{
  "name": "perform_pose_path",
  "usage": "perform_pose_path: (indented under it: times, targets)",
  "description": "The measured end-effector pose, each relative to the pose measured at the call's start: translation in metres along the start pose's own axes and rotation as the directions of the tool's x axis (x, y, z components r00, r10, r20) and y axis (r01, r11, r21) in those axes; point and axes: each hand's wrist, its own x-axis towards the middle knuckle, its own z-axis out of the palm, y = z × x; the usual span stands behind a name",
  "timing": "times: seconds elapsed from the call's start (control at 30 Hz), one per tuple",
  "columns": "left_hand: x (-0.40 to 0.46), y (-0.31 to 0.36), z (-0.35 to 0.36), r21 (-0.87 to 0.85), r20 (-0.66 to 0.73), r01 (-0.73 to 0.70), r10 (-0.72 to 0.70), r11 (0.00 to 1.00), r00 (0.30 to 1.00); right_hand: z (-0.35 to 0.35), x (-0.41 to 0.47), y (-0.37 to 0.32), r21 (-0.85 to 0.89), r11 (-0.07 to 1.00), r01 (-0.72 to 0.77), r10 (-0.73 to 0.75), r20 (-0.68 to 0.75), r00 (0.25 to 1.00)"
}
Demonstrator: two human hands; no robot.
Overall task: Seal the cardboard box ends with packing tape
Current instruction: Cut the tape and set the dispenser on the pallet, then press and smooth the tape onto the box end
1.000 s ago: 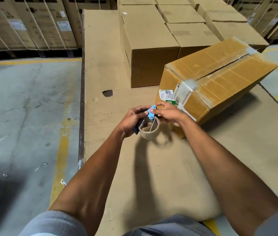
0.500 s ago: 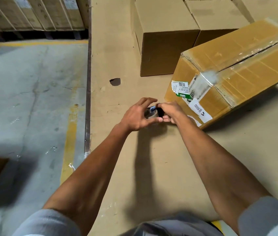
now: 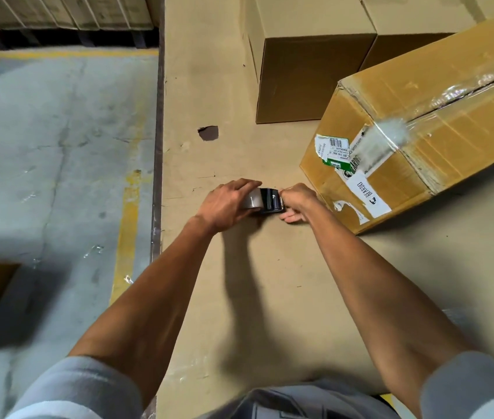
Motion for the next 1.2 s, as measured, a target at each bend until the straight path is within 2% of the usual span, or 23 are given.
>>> perform_pose_path:
  times: [0.2, 0.3, 0.4, 0.5, 0.6, 0.7, 0.77, 0.83, 0.87, 0.9, 0.97, 1.07, 1.13, 1.2]
  targets:
    - [0.004, -0.002, -0.007, 0.037, 0.007, 0.027, -0.028, 0.999, 1.0, -0.011, -0.011, 0.006, -0.005, 0.997, 0.079, -0.078, 0.051, 0.996]
    - [-0.001, 0.022, -0.009, 0.126, -0.039, -0.008, 0.013, 0.992, 0.999, -0.034, -0.028, 0.012, -0.183, 0.971, 0.152, -0.158, -0.022, 0.987]
    - [0.008, 0.042, -0.015, 0.184, -0.155, -0.007, 0.036, 0.983, 0.987, -0.053, -0.049, -0.006, -0.452, 0.849, 0.274, -0.356, -0.105, 0.929]
    - [0.02, 0.074, -0.023, 0.192, -0.227, -0.021, 0.065, 0.981, 0.972, -0.066, -0.078, -0.026, -0.547, 0.743, 0.386, -0.556, -0.184, 0.81]
    - [0.026, 0.094, -0.018, 0.108, -0.272, -0.026, 0.055, 0.994, 0.961, -0.065, -0.096, -0.038, -0.629, 0.616, 0.473, -0.716, -0.198, 0.669]
    - [0.036, 0.12, -0.016, 0.006, -0.308, -0.069, 0.068, 0.998, 0.949, -0.078, -0.125, -0.051, -0.704, 0.477, 0.526, -0.851, -0.222, 0.475]
    - [0.044, 0.145, -0.015, -0.063, -0.324, -0.105, 0.079, 0.992, 0.943, -0.098, -0.146, -0.052, -0.77, 0.365, 0.524, -0.922, -0.224, 0.315]
    - [0.053, 0.173, -0.016, -0.162, -0.331, -0.125, 0.066, 0.979, 0.941, -0.124, -0.16, -0.049, -0.832, 0.291, 0.473, -0.953, -0.206, 0.223]
    - [0.056, 0.187, -0.015, -0.205, -0.338, -0.129, 0.053, 0.97, 0.939, -0.138, -0.162, -0.046, -0.849, 0.283, 0.447, -0.953, -0.195, 0.233]
    - [0.059, 0.2, -0.014, -0.247, -0.346, -0.133, 0.041, 0.96, 0.937, -0.152, -0.163, -0.043, -0.855, 0.294, 0.426, -0.943, -0.187, 0.275]
    - [0.065, 0.221, -0.012, -0.328, -0.349, -0.144, 0.022, 0.934, 0.937, -0.177, -0.161, -0.034, -0.856, 0.324, 0.403, -0.901, -0.148, 0.408]
    - [0.077, 0.246, -0.002, -0.421, -0.334, -0.133, -0.018, 0.897, 0.942, -0.207, -0.156, -0.016, -0.869, 0.278, 0.409, -0.82, 0.007, 0.572]
    - [0.083, 0.256, 0.007, -0.495, -0.327, -0.095, -0.084, 0.864, 0.941, -0.216, -0.152, -0.006, -0.874, 0.259, 0.412, -0.779, 0.063, 0.624]
    - [0.084, 0.264, 0.019, -0.547, -0.299, -0.037, -0.154, 0.836, 0.942, -0.217, -0.149, -0.001, -0.873, 0.271, 0.405, -0.785, 0.043, 0.618]
